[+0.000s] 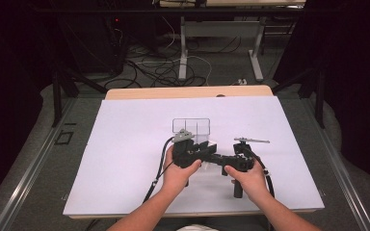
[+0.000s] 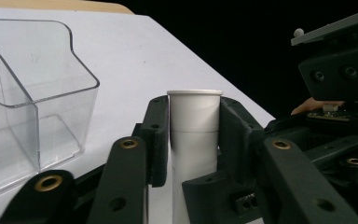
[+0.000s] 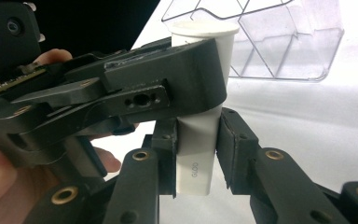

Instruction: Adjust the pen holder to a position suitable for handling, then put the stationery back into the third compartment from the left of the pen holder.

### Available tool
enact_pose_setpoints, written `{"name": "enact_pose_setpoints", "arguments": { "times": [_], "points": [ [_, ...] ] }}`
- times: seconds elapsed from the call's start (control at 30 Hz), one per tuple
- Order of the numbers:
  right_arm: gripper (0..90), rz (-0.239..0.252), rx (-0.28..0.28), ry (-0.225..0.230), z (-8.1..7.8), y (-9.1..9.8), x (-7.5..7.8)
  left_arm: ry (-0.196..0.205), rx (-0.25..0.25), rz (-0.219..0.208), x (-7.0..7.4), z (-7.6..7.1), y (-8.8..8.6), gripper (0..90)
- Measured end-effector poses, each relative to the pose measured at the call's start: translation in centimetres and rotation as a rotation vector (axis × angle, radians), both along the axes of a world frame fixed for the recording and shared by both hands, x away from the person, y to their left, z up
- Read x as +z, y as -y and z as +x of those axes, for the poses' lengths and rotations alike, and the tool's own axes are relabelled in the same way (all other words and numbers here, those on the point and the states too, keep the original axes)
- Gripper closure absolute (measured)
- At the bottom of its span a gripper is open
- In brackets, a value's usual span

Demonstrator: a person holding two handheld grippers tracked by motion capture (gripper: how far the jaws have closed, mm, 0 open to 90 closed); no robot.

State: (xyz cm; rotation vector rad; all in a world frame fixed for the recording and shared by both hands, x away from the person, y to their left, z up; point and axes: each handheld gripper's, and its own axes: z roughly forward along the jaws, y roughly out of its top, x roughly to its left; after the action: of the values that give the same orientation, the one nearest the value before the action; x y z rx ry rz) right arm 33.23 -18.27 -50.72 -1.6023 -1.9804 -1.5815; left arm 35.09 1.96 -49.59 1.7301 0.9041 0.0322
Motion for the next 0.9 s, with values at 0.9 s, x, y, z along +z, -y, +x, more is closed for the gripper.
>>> {"name": "enact_pose_setpoints", "arguments": {
  "times": [0.9],
  "points": [
    [70.4,-0.073,-0.067,0.206,0.9,1.2,-0.6,0.001,0.047,0.080,0.1,-0.4,-4.0,38.5]
  ]
}}
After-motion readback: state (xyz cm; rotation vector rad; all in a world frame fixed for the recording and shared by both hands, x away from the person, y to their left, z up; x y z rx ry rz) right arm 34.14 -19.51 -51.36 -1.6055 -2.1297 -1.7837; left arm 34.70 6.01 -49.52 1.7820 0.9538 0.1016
